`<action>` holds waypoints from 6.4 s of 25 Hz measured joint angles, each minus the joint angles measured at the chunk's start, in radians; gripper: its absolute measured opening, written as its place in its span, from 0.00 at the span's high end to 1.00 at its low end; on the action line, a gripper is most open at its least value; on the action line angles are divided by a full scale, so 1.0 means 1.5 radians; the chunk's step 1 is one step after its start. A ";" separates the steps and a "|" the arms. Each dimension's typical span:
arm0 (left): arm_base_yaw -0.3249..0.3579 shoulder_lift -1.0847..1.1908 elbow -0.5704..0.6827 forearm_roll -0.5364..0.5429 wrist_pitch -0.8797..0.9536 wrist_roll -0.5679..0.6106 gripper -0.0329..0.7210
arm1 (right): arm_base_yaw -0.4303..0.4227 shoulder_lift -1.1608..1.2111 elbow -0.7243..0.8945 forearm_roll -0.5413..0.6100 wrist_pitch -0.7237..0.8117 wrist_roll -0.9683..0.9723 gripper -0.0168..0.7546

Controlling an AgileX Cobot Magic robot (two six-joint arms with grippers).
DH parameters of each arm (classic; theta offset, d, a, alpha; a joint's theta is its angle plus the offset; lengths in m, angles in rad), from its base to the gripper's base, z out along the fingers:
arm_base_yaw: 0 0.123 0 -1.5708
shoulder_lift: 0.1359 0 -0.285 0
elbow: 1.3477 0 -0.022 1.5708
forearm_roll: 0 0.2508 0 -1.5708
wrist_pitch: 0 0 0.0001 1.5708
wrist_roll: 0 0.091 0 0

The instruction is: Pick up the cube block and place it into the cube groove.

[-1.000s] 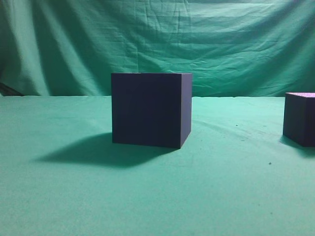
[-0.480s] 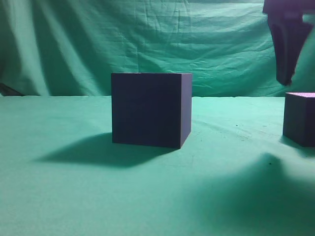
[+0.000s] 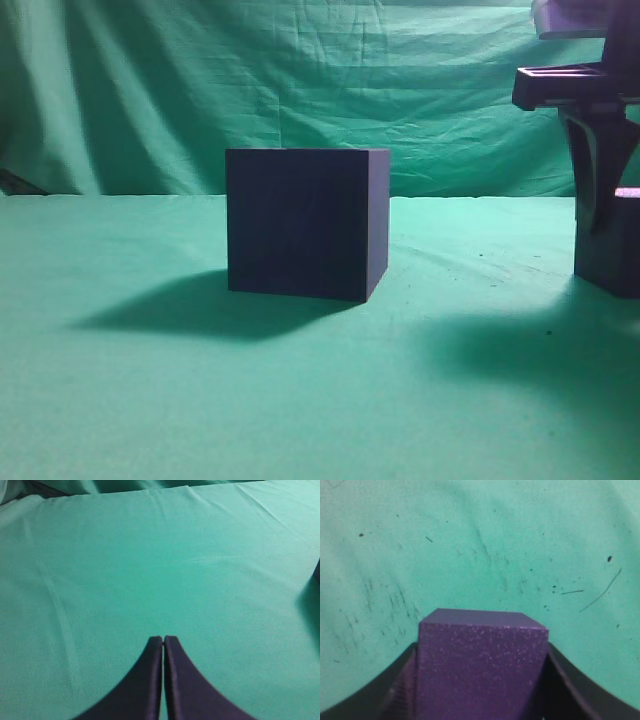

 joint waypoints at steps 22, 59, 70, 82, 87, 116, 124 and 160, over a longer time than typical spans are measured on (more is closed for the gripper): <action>0.000 0.000 0.000 0.000 0.000 0.000 0.96 | 0.182 0.013 -0.409 0.147 0.312 -0.581 0.43; 0.000 0.000 0.000 0.000 0.000 0.000 0.96 | 0.200 0.143 -0.411 0.227 0.224 -0.839 0.43; 0.000 0.000 0.000 0.000 0.000 0.000 0.96 | 0.200 0.168 -0.411 0.231 0.227 -0.835 0.43; 0.000 0.000 0.000 0.000 0.000 0.000 0.96 | 0.200 0.147 -0.585 0.182 0.357 -0.658 0.22; 0.000 0.000 0.000 0.000 0.000 0.000 0.96 | 0.200 0.092 -0.669 0.151 0.380 -0.508 0.78; 0.000 0.000 0.000 0.000 0.000 0.000 0.96 | 0.200 -0.702 -0.031 0.124 0.309 -0.190 0.98; 0.000 0.000 0.000 0.000 0.000 0.000 0.96 | 0.200 -0.718 -0.017 0.091 0.324 -0.190 0.98; 0.000 0.000 0.000 0.000 0.000 0.000 0.96 | -0.291 -1.070 0.591 0.153 -0.201 -0.332 0.98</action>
